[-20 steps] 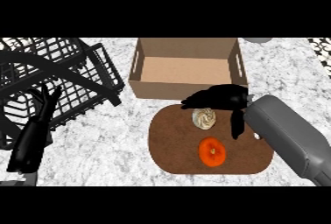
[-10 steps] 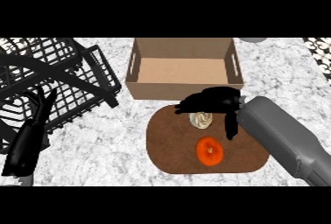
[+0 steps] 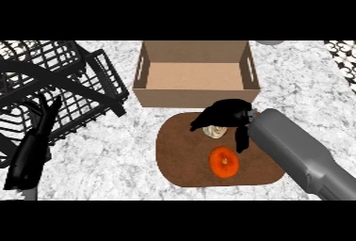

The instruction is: Pick the cupcake from the cutting board and place it in the cardboard box

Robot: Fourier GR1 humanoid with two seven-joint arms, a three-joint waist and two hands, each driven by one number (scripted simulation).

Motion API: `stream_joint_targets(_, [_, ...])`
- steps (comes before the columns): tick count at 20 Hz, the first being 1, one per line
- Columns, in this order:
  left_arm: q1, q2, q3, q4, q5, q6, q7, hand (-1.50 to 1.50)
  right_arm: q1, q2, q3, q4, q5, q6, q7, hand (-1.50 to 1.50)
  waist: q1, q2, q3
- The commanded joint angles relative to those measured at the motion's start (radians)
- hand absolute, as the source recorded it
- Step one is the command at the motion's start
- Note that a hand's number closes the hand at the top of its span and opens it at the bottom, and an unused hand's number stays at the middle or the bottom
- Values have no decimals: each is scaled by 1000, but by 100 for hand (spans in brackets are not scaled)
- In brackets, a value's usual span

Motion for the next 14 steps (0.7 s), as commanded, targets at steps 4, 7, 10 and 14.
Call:
stream_joint_targets(4, [-3,17,122,148,44,12,140,0,19,66,-40,20,37,-195,17,150,3,20,-21])
stream_joint_targets(7, [-18,10,123,169,33,17,138,0,18,85,-54,34,50,-251,24,150,-3,23,-21])
stream_joint_targets(10, [76,16,124,107,27,28,119,0,112,71,-177,91,11,-336,292,150,-43,5,-22])
stream_joint_targets(14, [142,-1,110,45,2,58,97,0,197,-24,-383,211,-76,-435,585,150,-157,-13,-24])
